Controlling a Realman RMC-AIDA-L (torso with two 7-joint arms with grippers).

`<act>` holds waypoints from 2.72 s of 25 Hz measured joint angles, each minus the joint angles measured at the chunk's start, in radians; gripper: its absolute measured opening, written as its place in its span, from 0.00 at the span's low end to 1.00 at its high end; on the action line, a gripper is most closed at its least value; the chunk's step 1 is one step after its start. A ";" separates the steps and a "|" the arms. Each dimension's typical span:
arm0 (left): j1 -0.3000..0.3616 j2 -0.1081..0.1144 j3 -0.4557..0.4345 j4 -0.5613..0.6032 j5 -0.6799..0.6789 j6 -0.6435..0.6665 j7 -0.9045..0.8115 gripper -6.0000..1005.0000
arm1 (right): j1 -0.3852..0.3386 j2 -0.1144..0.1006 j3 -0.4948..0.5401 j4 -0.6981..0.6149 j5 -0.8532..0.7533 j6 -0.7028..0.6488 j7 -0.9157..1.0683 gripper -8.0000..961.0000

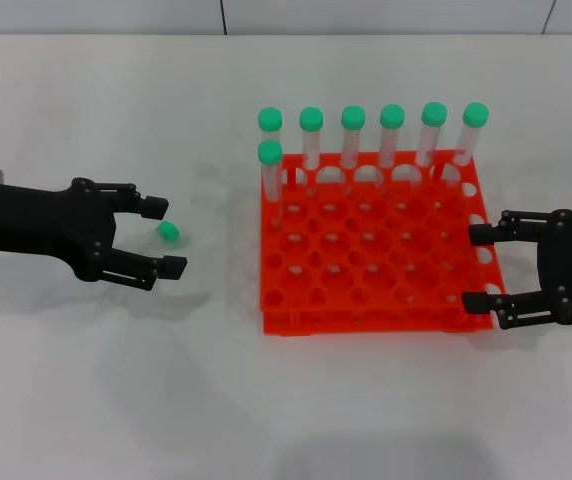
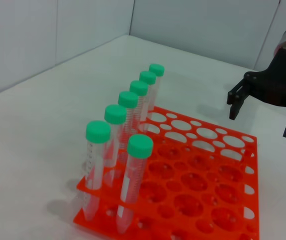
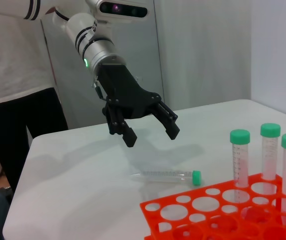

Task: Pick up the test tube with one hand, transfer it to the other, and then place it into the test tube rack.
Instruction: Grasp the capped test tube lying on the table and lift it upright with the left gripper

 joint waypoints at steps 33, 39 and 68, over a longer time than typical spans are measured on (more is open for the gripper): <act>-0.043 -0.030 0.010 0.476 0.312 0.195 -0.869 0.89 | -0.031 0.043 0.078 -0.028 0.003 -0.005 -0.054 0.85; -0.119 -0.037 0.009 0.471 0.546 0.200 -0.980 0.89 | -0.025 0.048 0.077 -0.028 0.003 -0.004 -0.066 0.84; -0.197 -0.157 0.284 0.348 0.763 0.041 -1.175 0.88 | -0.023 0.056 0.078 -0.022 -0.001 0.021 -0.099 0.83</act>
